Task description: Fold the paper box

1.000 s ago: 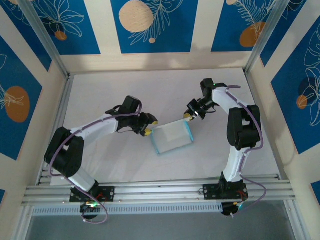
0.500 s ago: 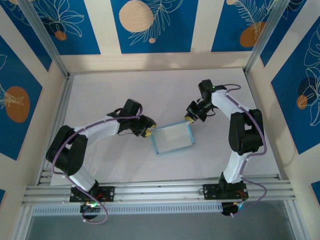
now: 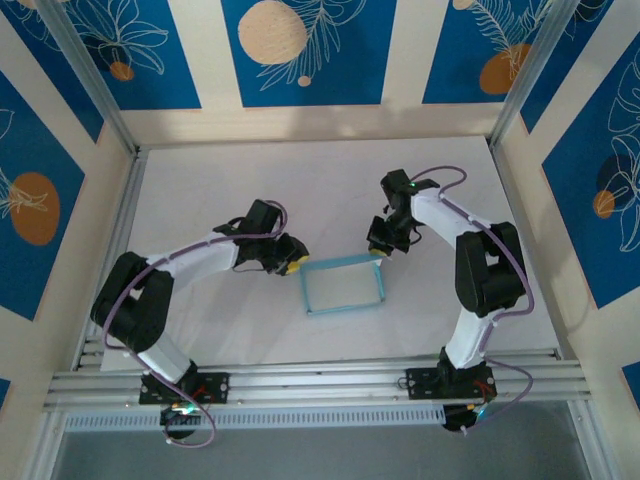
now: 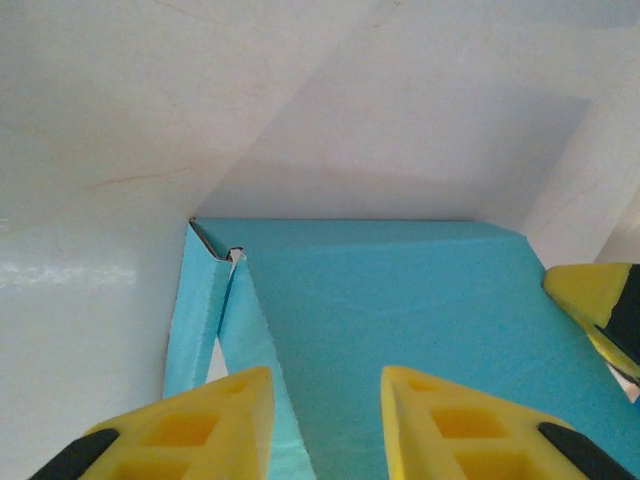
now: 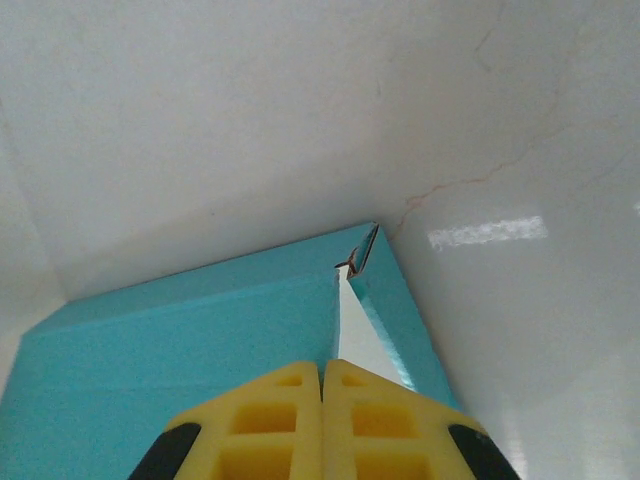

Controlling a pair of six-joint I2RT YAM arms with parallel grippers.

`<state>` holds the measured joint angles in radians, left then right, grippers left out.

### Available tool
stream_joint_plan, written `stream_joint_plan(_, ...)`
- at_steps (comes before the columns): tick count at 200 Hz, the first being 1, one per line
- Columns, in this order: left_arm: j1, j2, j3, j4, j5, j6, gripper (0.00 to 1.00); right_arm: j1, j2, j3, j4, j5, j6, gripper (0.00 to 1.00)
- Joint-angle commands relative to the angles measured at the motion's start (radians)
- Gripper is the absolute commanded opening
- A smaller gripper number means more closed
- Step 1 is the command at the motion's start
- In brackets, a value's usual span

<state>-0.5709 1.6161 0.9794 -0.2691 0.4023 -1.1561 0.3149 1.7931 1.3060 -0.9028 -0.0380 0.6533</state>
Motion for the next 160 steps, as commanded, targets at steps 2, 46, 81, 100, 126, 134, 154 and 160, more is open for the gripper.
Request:
stream_joint_plan(2,-0.011,-0.027,-0.025,-0.042,-0.027,0.068,0.32,0.035,-0.044,-0.01,-0.037,0.144,-0.049,0.0)
stream_joint_plan(46,-0.016,-0.039,-0.058,-0.036,-0.057,0.087,0.3,0.078,-0.08,-0.043,-0.019,0.238,-0.047,0.0)
stream_joint_plan(81,-0.027,-0.027,-0.07,-0.001,-0.056,0.057,0.29,0.096,-0.075,-0.052,-0.019,0.295,-0.069,0.0)
stream_joint_plan(100,-0.038,-0.018,-0.065,0.021,-0.059,0.042,0.29,0.11,-0.067,-0.056,-0.018,0.317,-0.079,0.0)
stream_joint_plan(126,-0.05,-0.005,-0.049,0.035,-0.058,0.027,0.29,0.128,-0.058,-0.054,-0.022,0.341,-0.097,0.0)
stream_joint_plan(134,-0.054,-0.002,-0.044,0.041,-0.057,0.023,0.28,0.132,-0.058,-0.054,-0.022,0.346,-0.102,0.0)
stream_joint_plan(154,-0.062,0.005,-0.036,0.057,-0.056,0.011,0.26,0.145,-0.061,-0.052,-0.022,0.361,-0.108,0.0)
stream_joint_plan(160,-0.067,0.007,-0.035,0.06,-0.057,0.008,0.25,0.149,-0.06,-0.051,-0.023,0.364,-0.108,0.0)
